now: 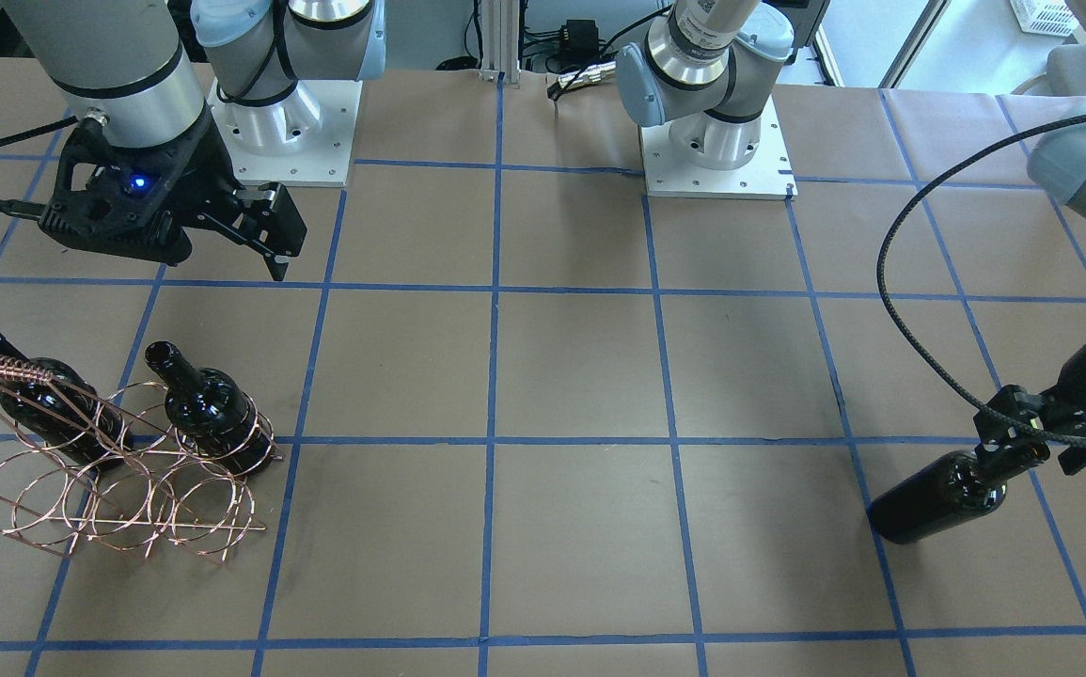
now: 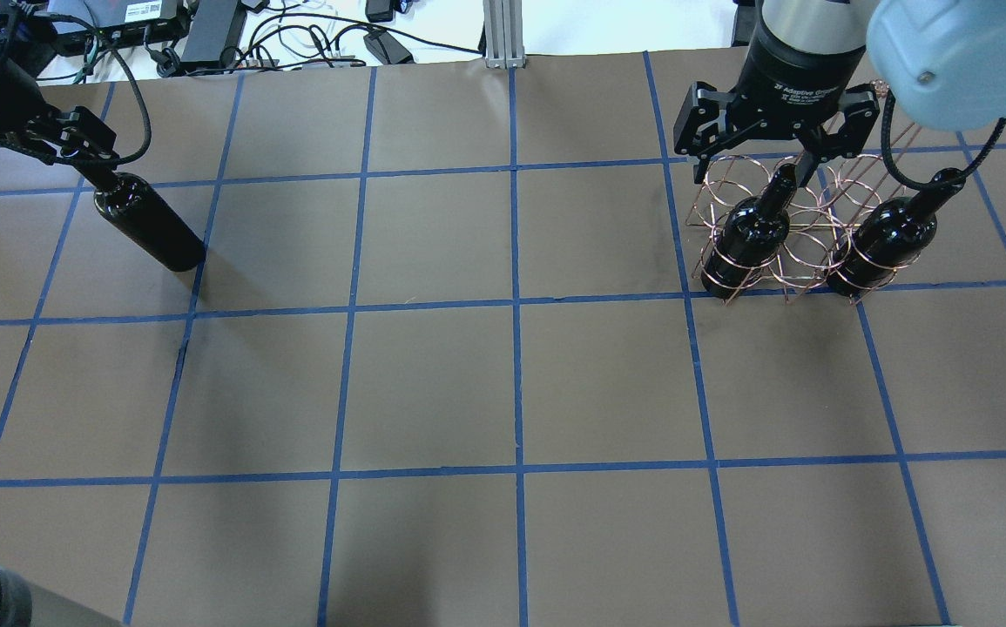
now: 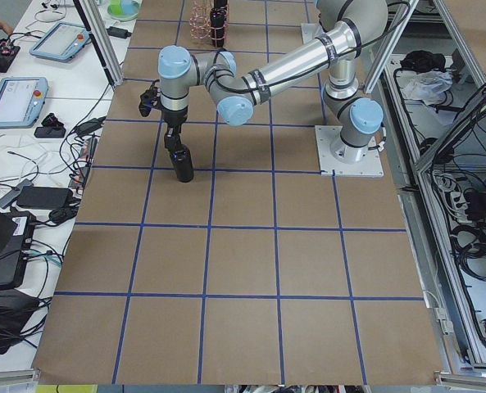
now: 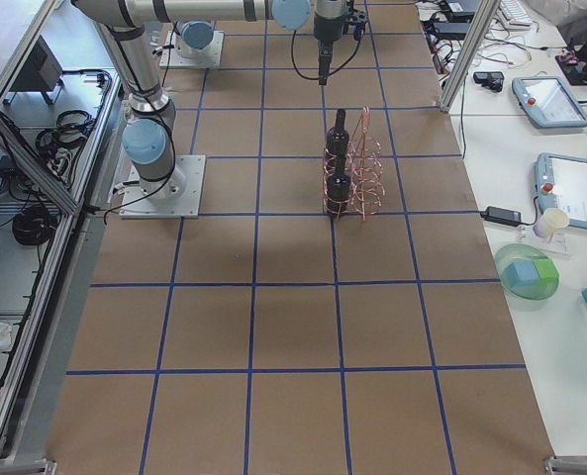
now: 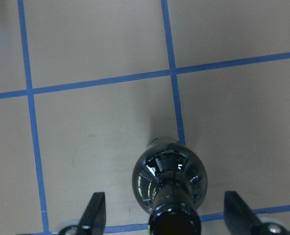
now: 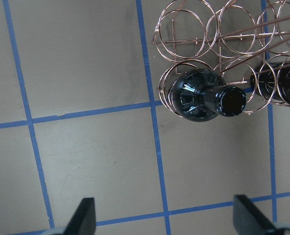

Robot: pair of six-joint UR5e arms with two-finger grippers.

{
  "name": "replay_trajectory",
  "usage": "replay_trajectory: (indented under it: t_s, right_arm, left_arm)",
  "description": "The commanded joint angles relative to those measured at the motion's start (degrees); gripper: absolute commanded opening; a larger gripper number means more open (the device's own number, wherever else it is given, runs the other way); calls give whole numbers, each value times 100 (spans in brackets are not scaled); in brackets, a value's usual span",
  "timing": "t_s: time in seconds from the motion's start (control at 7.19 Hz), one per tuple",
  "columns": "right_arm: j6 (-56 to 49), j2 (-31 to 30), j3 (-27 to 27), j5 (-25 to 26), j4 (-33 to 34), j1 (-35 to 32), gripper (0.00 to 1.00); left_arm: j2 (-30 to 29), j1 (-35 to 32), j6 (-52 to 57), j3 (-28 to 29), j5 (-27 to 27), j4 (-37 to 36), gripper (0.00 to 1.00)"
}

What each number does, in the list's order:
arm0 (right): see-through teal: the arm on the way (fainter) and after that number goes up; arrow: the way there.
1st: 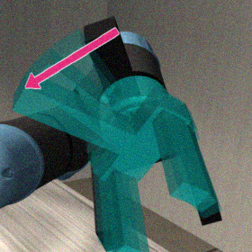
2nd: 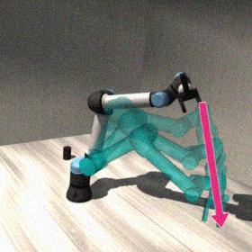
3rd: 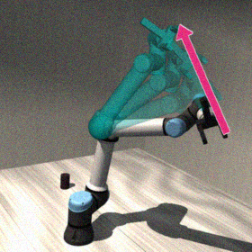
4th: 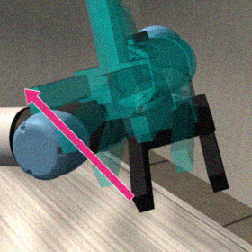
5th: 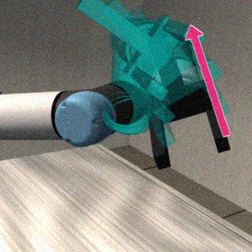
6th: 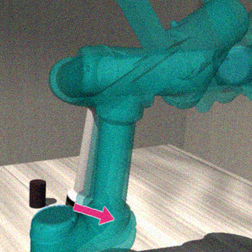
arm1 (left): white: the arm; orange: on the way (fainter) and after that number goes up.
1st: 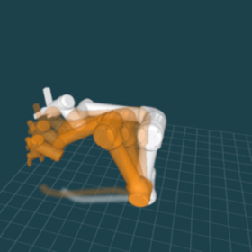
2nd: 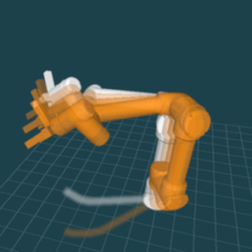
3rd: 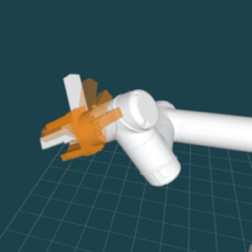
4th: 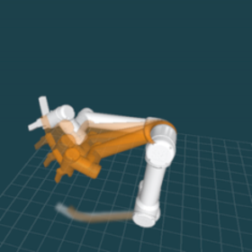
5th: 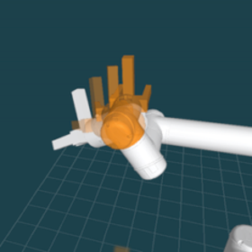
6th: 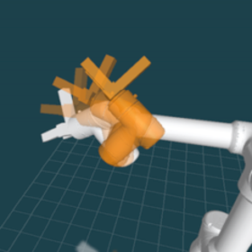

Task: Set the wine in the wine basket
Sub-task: 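Close the left gripper on the dark bottle's neck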

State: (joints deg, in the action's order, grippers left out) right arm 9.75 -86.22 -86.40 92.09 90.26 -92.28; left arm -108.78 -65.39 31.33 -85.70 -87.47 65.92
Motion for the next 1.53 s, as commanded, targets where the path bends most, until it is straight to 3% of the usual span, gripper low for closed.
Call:
replay_trajectory:
  t_s: [0.0, 0.42, 0.7, 1.39]
  right_arm:
    - [1, 0, 0, 2, 0, 0, 100]
    - [1, 0, 0, 2, 0, 0, 100]
    - [10, 9, 0, 19, -17, 0, 100]
    - [-8, 18, 0, 2, 88, 0, 100]
  left_arm:
    - [-11, 0, -12, -35, -7, -1, 72]
    - [-11, 0, -30, -35, -7, -1, 60]
    - [-11, 0, -30, -35, 2, -1, 43]
    - [207, -61, -100, -35, -41, 69, 30]
